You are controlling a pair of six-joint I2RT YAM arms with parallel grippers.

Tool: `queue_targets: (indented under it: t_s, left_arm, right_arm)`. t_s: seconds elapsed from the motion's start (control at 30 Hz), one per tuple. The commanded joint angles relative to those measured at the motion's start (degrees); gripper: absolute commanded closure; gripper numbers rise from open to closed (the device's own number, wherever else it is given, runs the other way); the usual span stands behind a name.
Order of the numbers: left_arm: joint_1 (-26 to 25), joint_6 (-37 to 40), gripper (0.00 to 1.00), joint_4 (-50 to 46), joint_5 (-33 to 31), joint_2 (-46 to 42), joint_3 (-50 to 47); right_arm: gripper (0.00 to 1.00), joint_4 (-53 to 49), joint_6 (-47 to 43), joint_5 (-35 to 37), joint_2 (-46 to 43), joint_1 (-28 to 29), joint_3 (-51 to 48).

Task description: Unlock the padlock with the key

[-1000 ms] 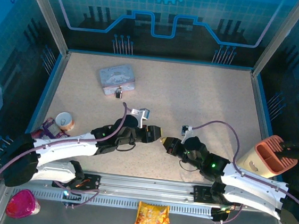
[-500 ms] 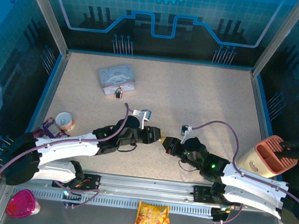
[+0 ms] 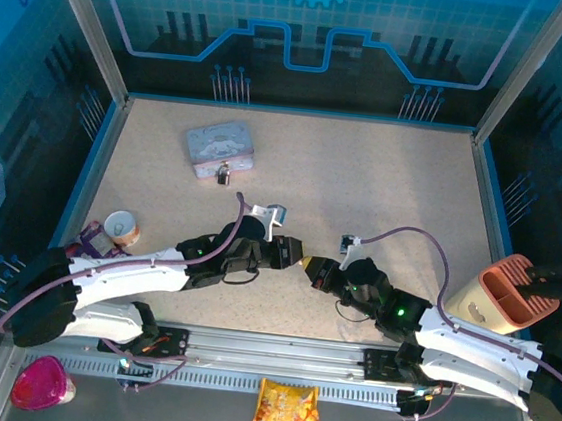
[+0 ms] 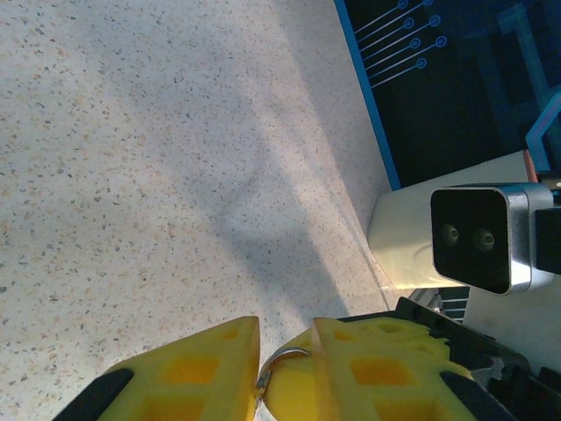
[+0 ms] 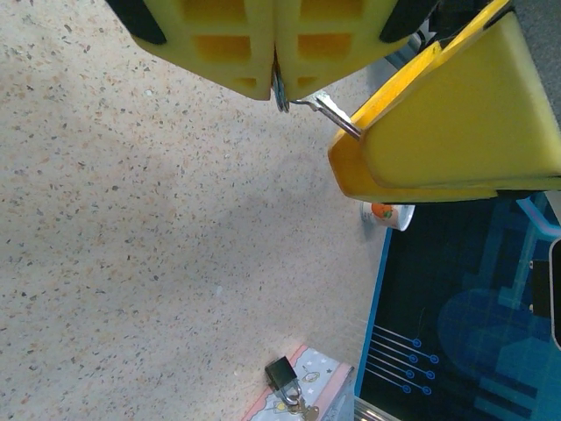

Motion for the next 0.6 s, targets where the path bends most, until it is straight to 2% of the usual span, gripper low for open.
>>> queue_targets:
  t_s: [0.0, 0.37, 0.47, 0.57]
  left_arm:
    - [-0.36, 0.60, 0.81, -0.91, 0.45, 0.76, 1.88]
    - [-0.36, 0.40, 0.98, -1.25, 0.08, 0.80, 2.10]
    - [-0.36, 0.28, 1.00, -1.16, -0.68, 0.32, 1.84]
    - [-0.36, 0.54, 1.00, -1.24, -2.49, -0.80, 1.04]
  right_arm:
    - [1.00, 1.52, -0.24, 2.02, -0.55, 0.91, 2.54]
    - [1.00, 1.53, -0.42, 2.11, -0.61, 0.91, 2.56]
    - [0.93, 1.42, -0.25, 2.52, -1.20, 0.91, 2.23]
    - [0.77, -0.74, -1.19, 4.06, -3.09, 0.84, 2.20]
